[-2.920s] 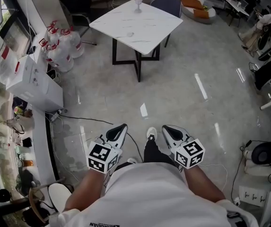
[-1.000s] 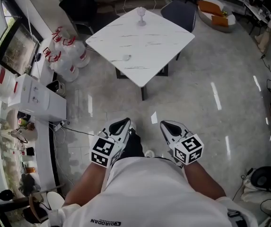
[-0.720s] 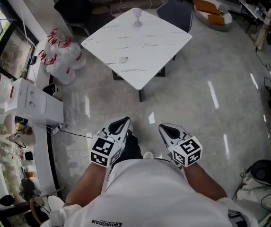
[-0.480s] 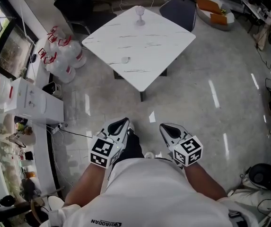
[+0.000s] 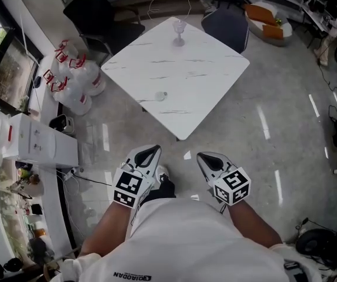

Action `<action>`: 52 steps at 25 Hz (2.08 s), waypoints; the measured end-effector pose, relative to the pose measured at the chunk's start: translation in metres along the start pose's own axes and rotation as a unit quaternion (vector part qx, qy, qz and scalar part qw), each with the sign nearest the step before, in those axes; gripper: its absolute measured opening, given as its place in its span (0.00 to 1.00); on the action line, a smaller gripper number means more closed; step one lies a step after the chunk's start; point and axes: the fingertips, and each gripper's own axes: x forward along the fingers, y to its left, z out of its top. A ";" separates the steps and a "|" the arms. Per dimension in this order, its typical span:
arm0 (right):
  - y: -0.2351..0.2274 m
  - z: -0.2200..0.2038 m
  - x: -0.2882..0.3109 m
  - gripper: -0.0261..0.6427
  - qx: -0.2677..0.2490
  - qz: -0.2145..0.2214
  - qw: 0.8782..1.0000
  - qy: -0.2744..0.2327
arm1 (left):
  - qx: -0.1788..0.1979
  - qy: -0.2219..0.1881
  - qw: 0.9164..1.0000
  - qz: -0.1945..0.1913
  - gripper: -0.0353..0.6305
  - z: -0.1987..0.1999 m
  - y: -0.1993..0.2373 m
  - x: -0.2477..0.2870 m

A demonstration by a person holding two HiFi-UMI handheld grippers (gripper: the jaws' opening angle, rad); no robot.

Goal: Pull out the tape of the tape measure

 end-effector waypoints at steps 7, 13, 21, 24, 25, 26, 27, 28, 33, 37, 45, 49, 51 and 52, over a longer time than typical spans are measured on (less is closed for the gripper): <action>-0.036 0.057 0.063 0.05 -0.002 -0.025 1.000 -0.010 | 0.010 -0.005 1.000 -0.019 0.07 0.027 0.074 0.044; -0.058 0.082 0.103 0.05 0.001 -0.048 0.999 -0.012 | 0.025 0.000 0.999 -0.043 0.07 0.035 0.120 0.072; -0.075 0.095 0.128 0.05 0.008 -0.069 0.997 -0.021 | 0.040 0.019 0.997 -0.056 0.07 0.027 0.153 0.093; -0.082 0.097 0.130 0.05 0.009 -0.068 0.997 -0.019 | 0.036 0.018 0.998 -0.054 0.07 0.030 0.155 0.098; -0.085 0.099 0.131 0.05 0.009 -0.066 0.998 -0.019 | 0.036 0.016 0.998 -0.053 0.07 0.031 0.155 0.100; -0.087 0.100 0.133 0.05 0.008 -0.062 0.998 -0.018 | 0.035 0.014 0.998 -0.050 0.07 0.033 0.155 0.102; -0.089 0.102 0.135 0.05 0.004 -0.058 0.998 -0.016 | 0.032 0.013 0.998 -0.046 0.07 0.034 0.156 0.103; -0.092 0.104 0.137 0.05 0.000 -0.052 0.999 -0.014 | 0.029 0.011 0.999 -0.040 0.07 0.035 0.158 0.105; -0.107 0.118 0.144 0.05 -0.027 -0.017 0.999 -0.003 | 0.009 0.006 1.000 -0.003 0.07 0.041 0.161 0.112; -0.123 0.127 0.148 0.05 -0.039 0.004 0.999 -0.002 | 0.005 0.005 1.000 0.023 0.07 0.048 0.163 0.121; -0.143 0.128 0.152 0.05 -0.049 0.034 0.998 0.005 | 0.017 0.012 0.998 0.064 0.07 0.053 0.167 0.136; -0.146 0.129 0.152 0.05 -0.049 0.040 0.998 0.003 | 0.017 0.015 0.997 0.073 0.07 0.053 0.168 0.138; -0.148 0.127 0.154 0.05 -0.045 0.041 0.998 0.003 | 0.021 0.018 0.997 0.076 0.07 0.054 0.170 0.140; -0.148 0.126 0.154 0.05 -0.043 0.042 0.998 0.004 | 0.024 0.019 0.997 0.078 0.07 0.054 0.171 0.140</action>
